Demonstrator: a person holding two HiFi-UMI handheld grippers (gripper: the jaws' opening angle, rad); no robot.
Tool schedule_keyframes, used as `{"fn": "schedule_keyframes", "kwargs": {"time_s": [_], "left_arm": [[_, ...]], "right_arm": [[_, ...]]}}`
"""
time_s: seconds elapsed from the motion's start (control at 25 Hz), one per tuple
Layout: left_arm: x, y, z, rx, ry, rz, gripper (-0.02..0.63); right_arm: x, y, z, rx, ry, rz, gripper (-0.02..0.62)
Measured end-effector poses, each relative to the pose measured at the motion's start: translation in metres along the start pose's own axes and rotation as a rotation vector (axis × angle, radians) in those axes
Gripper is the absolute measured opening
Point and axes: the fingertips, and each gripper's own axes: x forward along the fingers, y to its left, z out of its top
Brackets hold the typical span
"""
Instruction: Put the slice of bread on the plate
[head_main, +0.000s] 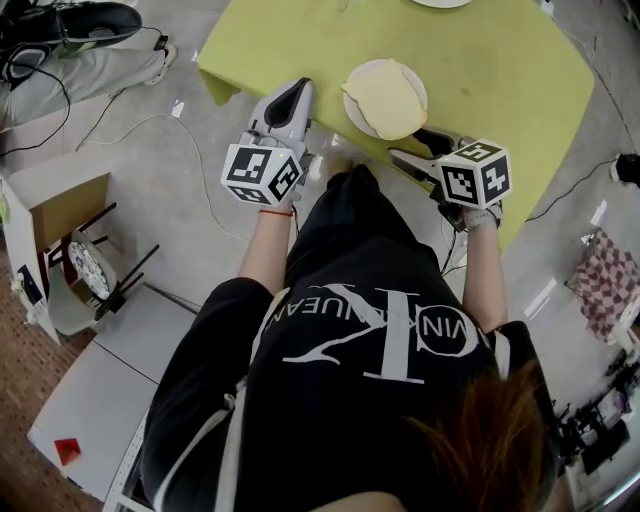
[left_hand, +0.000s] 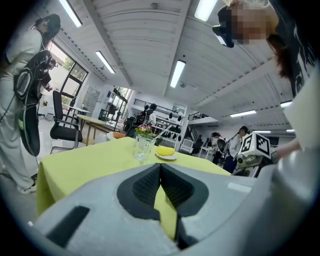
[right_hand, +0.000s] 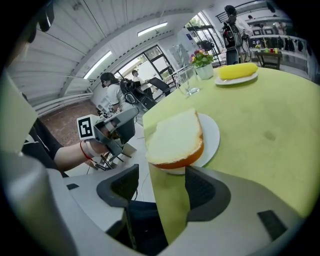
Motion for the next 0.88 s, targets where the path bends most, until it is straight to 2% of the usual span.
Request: {"fn": "schedule_keyframes", "kwargs": {"time_s": [0.2,0.44,0.88], "left_arm": [[0.003,-0.007,-0.001,-0.006,0.001,-0.015,0.011],[0.008,-0.015,0.002,-0.004,-0.009,-0.029,0.011],[0.001,-0.02,0.019,0.019,-0.04,-0.021,0.011]], "right_arm": [[-0.008,-0.004,-0.006,0.024,-0.019,-0.014,0.289],[-0.022,-0.011,0.0,0.041,-0.096,-0.037,0.277],[-0.051,-0.019,0.028,-0.01,-0.286,-0.132,0.11]]}}
